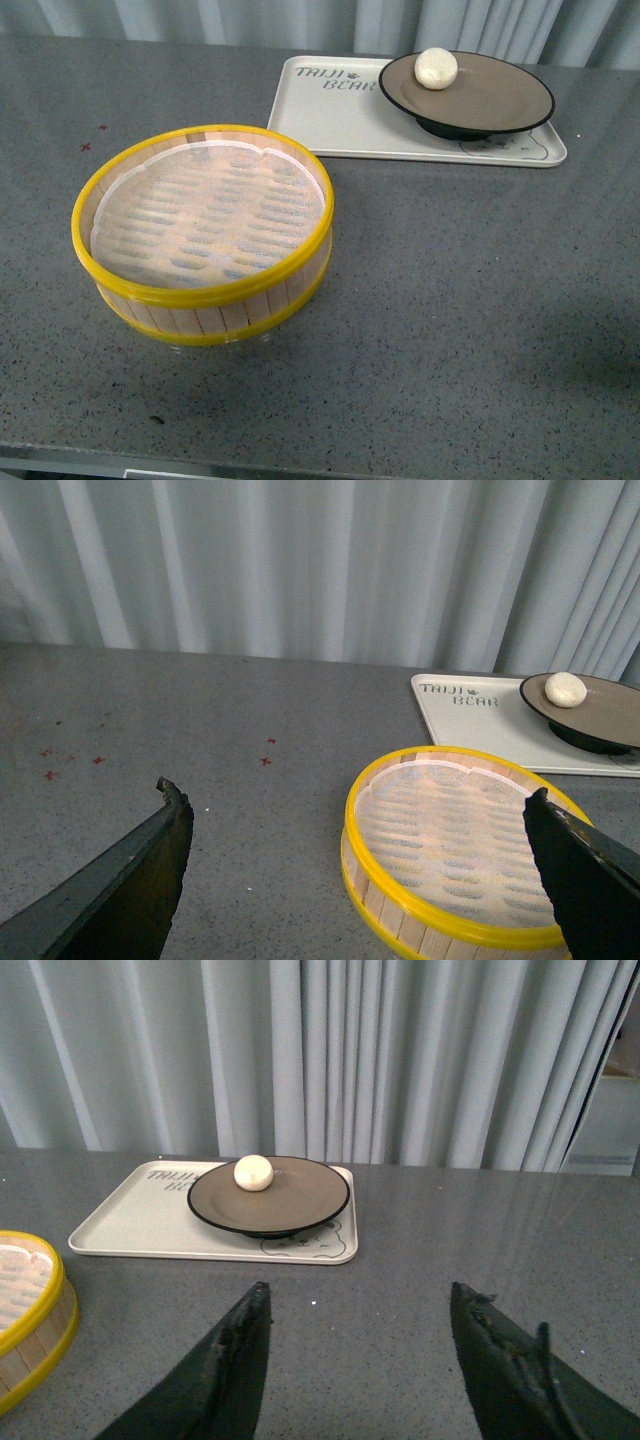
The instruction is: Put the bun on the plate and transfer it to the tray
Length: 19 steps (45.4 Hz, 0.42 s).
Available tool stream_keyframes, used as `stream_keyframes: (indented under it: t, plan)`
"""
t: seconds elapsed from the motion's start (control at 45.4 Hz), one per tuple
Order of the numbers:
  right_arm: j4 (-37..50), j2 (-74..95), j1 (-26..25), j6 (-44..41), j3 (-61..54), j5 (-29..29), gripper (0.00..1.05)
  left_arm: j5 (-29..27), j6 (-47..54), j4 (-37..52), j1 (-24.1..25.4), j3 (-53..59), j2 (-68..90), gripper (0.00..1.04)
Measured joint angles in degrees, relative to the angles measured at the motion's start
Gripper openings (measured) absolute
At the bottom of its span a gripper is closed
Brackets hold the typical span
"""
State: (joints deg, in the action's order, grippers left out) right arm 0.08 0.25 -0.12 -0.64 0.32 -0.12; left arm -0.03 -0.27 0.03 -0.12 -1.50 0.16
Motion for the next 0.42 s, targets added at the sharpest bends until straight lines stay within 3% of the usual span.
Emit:
stream_keyframes:
  t: [0.132, 0.22, 0.418]
  plan:
    - [0.0, 0.0, 0.0, 0.0, 0.0, 0.02, 0.76, 0.0, 0.0, 0.0, 0.0, 0.0, 0.02, 0.98]
    - [0.0, 0.0, 0.0, 0.02, 0.0, 0.02, 0.97, 0.0, 0.0, 0.0, 0.0, 0.0, 0.0, 0.98]
    - [0.0, 0.0, 0.0, 0.09, 0.0, 0.02, 0.96, 0.0, 0.0, 0.0, 0.0, 0.0, 0.02, 0.98]
